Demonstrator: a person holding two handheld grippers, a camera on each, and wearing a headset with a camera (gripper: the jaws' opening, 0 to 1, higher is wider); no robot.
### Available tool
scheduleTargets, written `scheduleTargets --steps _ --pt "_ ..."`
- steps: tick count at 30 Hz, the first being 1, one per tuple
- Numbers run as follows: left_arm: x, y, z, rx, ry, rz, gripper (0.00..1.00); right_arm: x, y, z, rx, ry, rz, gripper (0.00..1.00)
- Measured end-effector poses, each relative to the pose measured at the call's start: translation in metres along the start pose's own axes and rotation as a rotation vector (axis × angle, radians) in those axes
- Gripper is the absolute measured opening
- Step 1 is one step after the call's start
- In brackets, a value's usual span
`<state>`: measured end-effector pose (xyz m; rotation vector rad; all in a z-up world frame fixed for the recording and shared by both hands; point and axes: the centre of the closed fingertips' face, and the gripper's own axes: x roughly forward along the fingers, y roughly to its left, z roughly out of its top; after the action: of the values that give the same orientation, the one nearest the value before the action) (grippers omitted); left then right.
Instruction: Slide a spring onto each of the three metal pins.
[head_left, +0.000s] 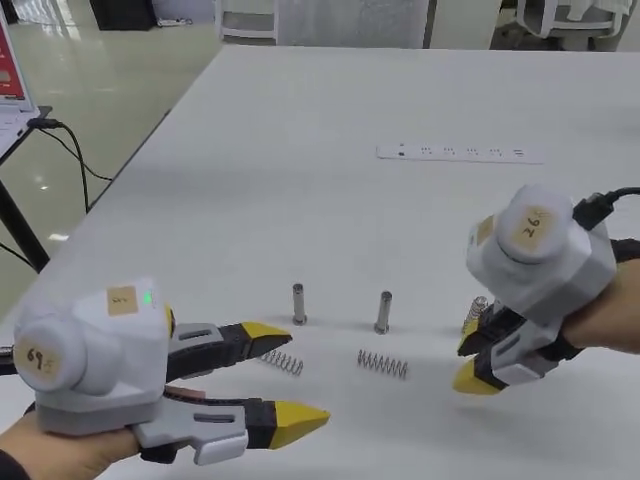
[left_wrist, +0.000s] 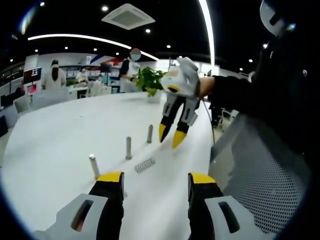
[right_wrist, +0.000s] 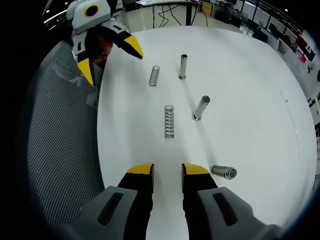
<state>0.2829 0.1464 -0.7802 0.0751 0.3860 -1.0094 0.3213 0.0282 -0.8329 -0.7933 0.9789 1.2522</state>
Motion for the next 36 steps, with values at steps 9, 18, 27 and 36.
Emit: scheduleTargets --steps 9,18,27,36 --pt "0.000 0.001 0.000 0.001 -0.001 -0.003 0.45 0.014 0.002 0.019 -0.047 -0.007 0.015 0.19" --pt "0.001 0.001 0.000 0.000 -0.002 -0.003 0.44 0.028 -0.001 0.028 -0.067 -0.001 0.024 0.18" --pt "0.002 0.002 -0.001 -0.001 0.000 -0.002 0.44 0.040 -0.002 0.031 -0.076 0.009 0.029 0.16" --pt "0.002 0.003 -0.002 -0.001 0.003 0.000 0.44 0.047 -0.005 0.029 -0.092 0.031 0.010 0.13"
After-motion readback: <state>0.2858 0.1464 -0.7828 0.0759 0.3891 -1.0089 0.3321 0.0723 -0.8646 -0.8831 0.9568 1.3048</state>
